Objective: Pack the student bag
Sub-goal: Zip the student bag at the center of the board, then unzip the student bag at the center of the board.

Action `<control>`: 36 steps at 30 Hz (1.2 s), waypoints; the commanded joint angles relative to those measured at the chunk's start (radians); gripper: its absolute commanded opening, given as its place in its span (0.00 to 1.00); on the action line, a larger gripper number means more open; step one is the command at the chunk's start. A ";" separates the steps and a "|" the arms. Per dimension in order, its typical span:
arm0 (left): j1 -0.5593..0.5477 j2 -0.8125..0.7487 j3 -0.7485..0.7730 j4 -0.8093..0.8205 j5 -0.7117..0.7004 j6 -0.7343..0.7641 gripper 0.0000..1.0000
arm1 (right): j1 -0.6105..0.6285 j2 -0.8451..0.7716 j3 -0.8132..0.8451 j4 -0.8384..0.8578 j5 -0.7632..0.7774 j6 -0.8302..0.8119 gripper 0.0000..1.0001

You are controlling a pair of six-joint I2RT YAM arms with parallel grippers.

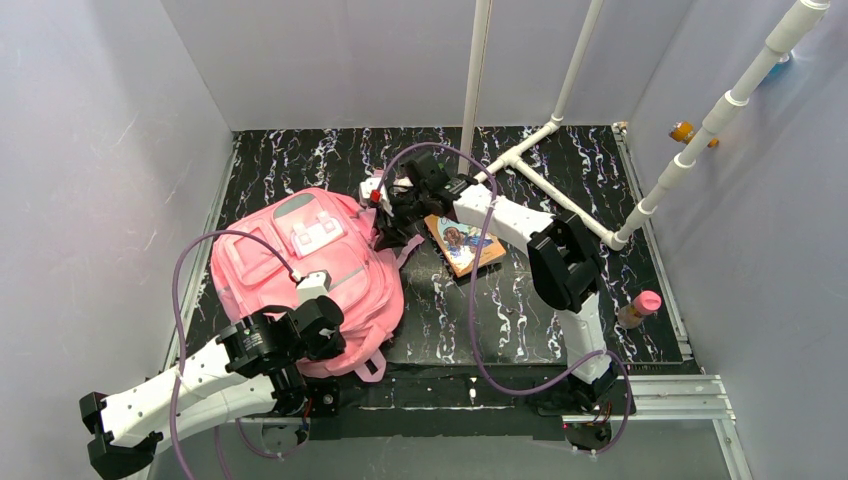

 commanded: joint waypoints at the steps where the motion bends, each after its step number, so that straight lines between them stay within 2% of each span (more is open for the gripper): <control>1: 0.006 -0.009 -0.002 0.008 0.015 -0.011 0.00 | 0.012 -0.032 -0.004 0.041 -0.013 -0.012 0.54; 16: 0.006 -0.007 0.000 0.008 0.017 -0.007 0.00 | 0.012 0.037 0.074 -0.017 0.000 -0.056 0.63; 23: 0.006 -0.009 0.003 0.007 0.016 -0.005 0.00 | 0.011 0.082 0.131 -0.106 -0.005 -0.112 0.61; 30: 0.006 0.003 0.003 0.005 0.017 -0.010 0.00 | 0.002 0.086 0.124 -0.169 -0.052 -0.160 0.52; 36: 0.006 0.020 0.010 0.000 0.013 -0.008 0.00 | 0.002 0.088 0.138 -0.174 -0.081 -0.161 0.36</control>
